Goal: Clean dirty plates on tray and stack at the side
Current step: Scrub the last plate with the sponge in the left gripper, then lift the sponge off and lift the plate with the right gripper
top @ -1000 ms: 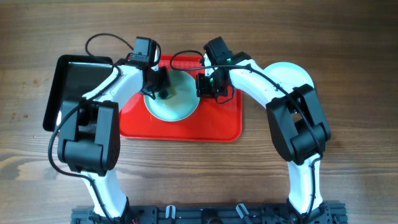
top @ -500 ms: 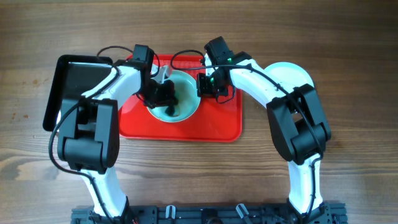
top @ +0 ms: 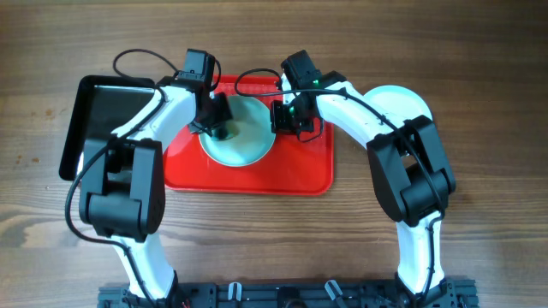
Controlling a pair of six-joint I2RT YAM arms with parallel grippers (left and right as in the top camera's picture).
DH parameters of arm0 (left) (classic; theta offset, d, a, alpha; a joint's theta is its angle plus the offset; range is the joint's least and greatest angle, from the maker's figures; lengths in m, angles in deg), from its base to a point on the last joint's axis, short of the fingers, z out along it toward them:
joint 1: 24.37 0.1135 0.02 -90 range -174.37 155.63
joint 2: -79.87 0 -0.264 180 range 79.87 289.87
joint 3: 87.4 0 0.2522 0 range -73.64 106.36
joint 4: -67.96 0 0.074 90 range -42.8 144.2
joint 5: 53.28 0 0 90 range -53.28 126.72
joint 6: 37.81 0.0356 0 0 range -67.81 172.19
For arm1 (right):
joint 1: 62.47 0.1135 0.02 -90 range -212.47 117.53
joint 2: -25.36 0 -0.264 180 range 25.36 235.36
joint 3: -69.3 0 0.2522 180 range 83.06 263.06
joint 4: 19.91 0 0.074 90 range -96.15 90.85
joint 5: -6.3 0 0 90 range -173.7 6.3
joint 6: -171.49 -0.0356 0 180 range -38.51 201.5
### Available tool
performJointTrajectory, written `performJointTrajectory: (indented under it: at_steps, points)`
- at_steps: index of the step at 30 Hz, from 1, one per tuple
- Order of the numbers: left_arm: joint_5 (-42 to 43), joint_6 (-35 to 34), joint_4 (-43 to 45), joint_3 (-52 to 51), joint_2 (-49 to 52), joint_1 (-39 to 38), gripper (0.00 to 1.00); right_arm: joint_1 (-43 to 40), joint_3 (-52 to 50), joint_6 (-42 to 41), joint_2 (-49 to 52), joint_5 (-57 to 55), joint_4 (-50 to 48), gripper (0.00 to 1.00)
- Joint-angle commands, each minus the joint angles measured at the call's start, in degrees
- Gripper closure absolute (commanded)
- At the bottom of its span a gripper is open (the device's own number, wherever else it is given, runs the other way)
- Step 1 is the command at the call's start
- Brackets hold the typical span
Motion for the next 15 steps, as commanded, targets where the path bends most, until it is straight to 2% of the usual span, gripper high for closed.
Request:
performJointTrajectory:
  at_steps: [1,7,12,15]
  points:
    - [-9.0,-3.2,-5.2,3.0,-6.0,1.9,0.96,-0.1,-0.2,0.0,0.3,-0.2,0.2,0.96]
    - [-9.0,-2.2,-9.6,3.0,-8.5,4.2,0.96,-0.1,-0.2,0.0,0.3,-0.1,0.2,0.94]
    - [-9.5,-1.2,-10.8,3.0,-8.5,4.3,0.96,-0.1,-0.2,-0.1,0.3,-0.2,0.0,0.72]
    - [-9.9,-1.2,-9.5,3.0,-8.5,4.3,0.96,0.0,-0.2,-3.6,0.3,-0.2,0.7,0.67]
